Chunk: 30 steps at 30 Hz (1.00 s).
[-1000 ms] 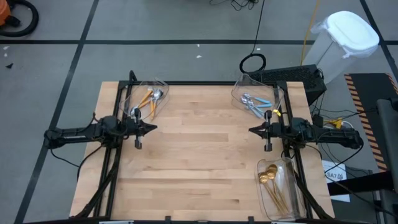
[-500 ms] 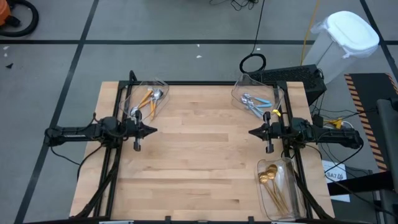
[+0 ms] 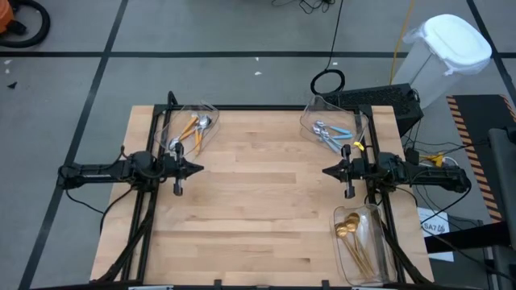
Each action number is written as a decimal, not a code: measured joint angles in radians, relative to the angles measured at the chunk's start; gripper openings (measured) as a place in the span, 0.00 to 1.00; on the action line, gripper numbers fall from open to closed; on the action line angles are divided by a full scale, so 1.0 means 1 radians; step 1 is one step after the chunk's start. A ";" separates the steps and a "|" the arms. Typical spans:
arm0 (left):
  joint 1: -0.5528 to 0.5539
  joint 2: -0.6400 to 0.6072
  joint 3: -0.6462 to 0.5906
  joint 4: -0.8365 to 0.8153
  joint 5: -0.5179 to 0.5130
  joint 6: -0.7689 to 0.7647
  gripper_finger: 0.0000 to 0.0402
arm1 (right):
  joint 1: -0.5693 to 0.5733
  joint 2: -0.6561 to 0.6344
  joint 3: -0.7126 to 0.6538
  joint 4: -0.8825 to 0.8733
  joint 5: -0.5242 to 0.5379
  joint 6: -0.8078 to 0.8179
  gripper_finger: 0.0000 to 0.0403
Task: Sort silverware by color (type)
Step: Return to Home Position
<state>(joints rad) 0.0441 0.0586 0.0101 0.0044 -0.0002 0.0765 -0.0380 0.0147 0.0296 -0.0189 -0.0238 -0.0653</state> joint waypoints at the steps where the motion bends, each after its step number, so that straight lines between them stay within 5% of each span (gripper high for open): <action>1: 0.000 0.000 0.000 0.000 0.000 -0.006 0.01 | 0.000 0.000 0.000 0.000 0.000 0.000 0.00; 30: 0.000 0.000 0.000 0.000 -0.001 -0.006 0.01 | 0.000 0.000 0.000 0.000 0.000 0.001 0.01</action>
<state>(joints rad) 0.0441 0.0586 0.0101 0.0044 -0.0010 0.0704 -0.0380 0.0147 0.0296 -0.0185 -0.0238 -0.0647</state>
